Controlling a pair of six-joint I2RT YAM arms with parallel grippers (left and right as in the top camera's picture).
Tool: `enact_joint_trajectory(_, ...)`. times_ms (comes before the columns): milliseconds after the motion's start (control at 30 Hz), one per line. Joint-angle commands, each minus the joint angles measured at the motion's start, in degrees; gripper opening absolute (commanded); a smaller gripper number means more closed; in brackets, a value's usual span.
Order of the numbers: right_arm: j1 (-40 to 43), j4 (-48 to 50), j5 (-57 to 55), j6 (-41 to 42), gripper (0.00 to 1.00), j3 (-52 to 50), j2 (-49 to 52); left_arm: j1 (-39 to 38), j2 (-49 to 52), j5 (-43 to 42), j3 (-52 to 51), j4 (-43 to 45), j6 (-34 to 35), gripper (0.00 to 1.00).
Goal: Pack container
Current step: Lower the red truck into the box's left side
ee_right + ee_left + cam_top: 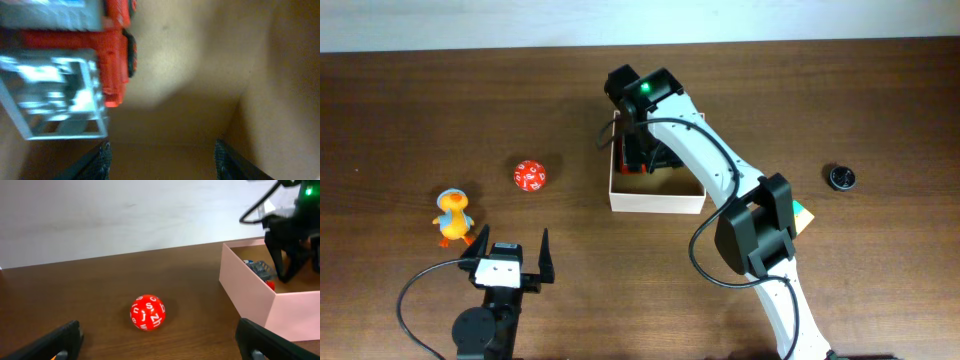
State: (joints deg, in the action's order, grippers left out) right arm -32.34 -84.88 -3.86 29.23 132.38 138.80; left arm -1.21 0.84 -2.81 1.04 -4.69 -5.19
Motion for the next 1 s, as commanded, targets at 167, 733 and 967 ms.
enact_joint_trajectory(167,0.07,1.36,-0.9,-0.48,0.61,-2.1,-2.47,-0.11,-0.44,0.02,-0.37,-0.04,-1.14,0.99)
enact_joint_trajectory(733,0.07,9.92,-0.92,-0.5,0.66,-2.1,-2.47,-0.11,-0.44,0.02,-0.37,-0.04,-1.14,0.99)
enact_joint_trajectory(967,0.04,7.13,0.09,-1.38,0.66,-2.1,-2.47,-0.11,-0.44,0.02,-0.37,-0.04,-1.14,0.99)
